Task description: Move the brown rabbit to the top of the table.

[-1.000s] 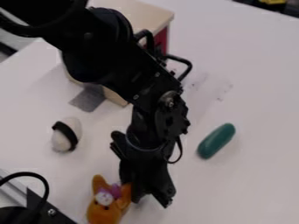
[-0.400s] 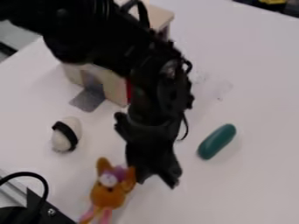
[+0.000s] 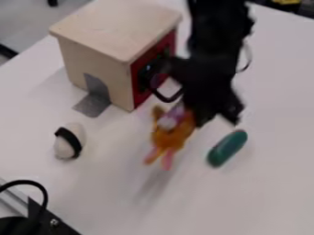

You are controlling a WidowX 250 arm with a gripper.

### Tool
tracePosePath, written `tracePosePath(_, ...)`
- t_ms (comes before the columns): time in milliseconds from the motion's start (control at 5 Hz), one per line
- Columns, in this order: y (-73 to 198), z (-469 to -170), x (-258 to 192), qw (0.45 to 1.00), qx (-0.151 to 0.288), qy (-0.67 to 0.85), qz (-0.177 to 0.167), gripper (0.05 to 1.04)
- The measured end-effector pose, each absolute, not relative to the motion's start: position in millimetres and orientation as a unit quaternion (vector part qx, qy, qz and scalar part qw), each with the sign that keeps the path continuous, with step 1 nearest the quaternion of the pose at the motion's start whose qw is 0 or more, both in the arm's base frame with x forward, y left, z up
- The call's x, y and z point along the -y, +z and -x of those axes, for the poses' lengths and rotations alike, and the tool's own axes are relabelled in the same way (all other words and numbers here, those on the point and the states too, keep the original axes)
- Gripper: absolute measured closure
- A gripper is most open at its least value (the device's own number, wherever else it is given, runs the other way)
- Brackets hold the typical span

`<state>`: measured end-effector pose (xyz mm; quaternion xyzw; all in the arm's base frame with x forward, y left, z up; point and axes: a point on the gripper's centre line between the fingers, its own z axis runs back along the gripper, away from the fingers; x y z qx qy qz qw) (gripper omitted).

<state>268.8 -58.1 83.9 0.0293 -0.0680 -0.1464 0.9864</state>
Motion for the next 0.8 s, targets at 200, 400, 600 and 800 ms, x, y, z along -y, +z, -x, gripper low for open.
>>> tracePosePath(200, 92, -319, 70, 0.985, 0.085, -0.146, -0.027, 0.998)
tracePosePath(400, 89, -368, 81, 0.986, 0.088, -0.143, -0.020, 0.998)
tracePosePath(600, 76, -417, 86, 0.986, 0.081, -0.141, -0.026, 0.998)
tracePosePath(800, 60, -463, 94, 0.986, 0.075, -0.144, -0.037, 0.998)
